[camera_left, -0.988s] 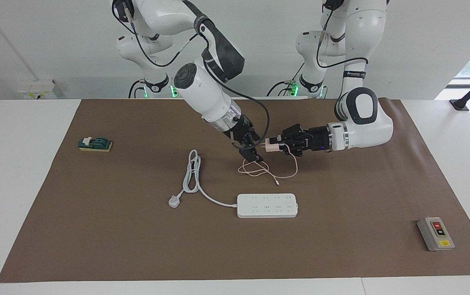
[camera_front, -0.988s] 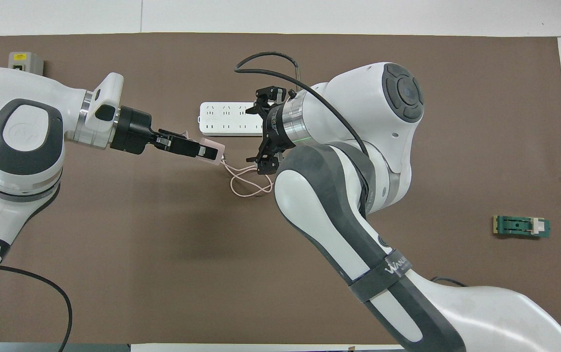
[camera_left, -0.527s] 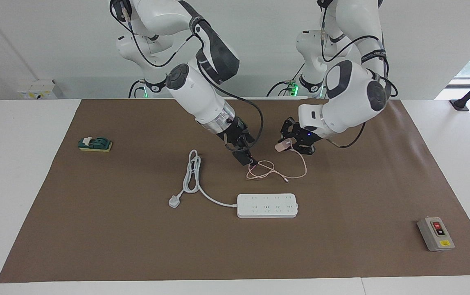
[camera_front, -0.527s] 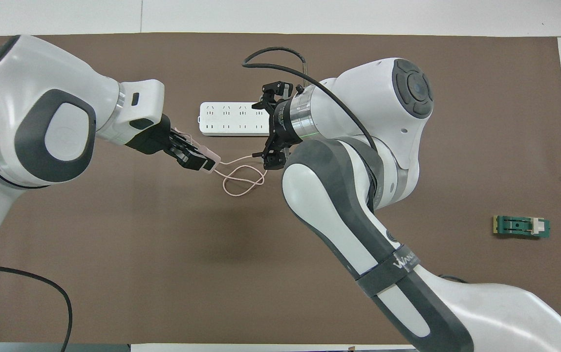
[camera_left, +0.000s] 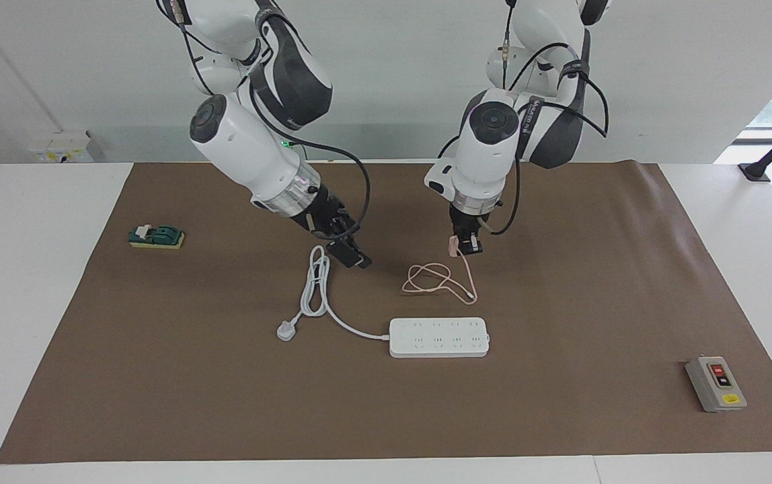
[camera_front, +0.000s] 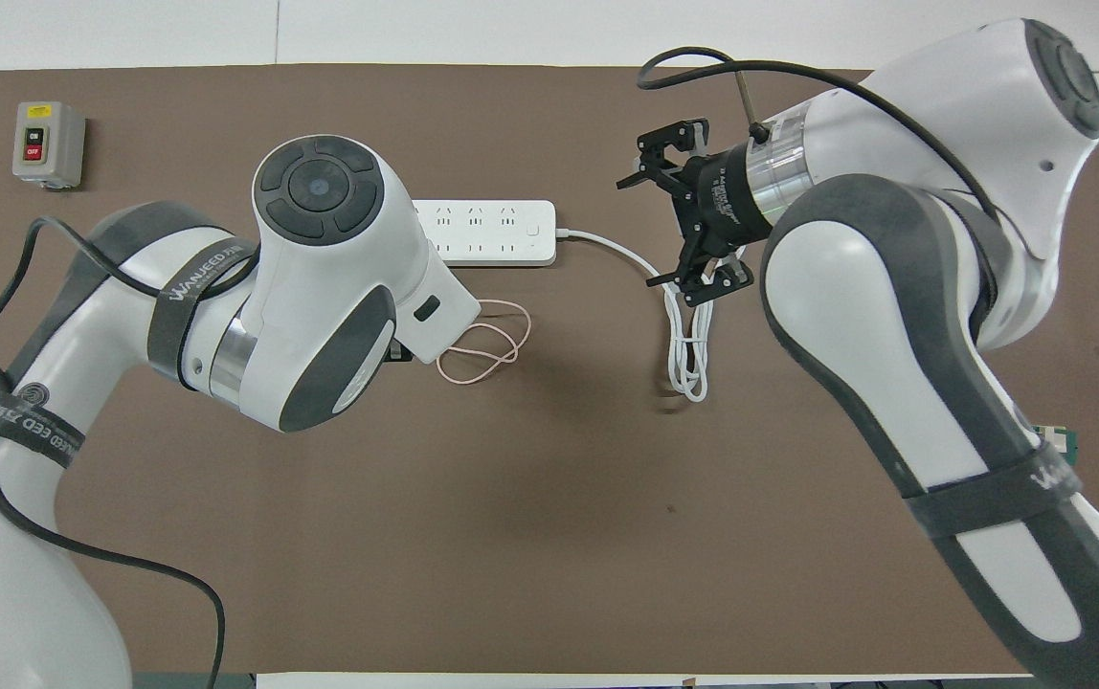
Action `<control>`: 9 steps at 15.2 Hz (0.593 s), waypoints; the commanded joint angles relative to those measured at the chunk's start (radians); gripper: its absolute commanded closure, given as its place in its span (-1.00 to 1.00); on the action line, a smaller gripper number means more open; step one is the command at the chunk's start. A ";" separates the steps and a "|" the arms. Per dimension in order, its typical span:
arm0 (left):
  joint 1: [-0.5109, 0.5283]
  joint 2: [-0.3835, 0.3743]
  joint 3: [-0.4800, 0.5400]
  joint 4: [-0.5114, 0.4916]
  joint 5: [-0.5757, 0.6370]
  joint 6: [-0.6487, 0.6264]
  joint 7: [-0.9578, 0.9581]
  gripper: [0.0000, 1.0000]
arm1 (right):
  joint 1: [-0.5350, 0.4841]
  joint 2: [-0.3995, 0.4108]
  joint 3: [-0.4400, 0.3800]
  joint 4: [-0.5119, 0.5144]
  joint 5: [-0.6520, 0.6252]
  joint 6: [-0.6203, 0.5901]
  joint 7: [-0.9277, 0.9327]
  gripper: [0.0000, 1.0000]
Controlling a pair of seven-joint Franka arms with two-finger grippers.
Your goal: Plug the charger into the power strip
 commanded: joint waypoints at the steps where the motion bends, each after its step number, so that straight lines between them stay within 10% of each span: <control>1: 0.009 0.000 0.012 -0.016 0.086 0.089 0.238 1.00 | -0.062 -0.051 0.009 -0.017 -0.089 -0.081 -0.204 -1.00; 9: 0.067 0.055 0.005 -0.030 0.118 0.339 0.366 1.00 | -0.145 -0.166 0.006 -0.017 -0.273 -0.214 -0.657 -1.00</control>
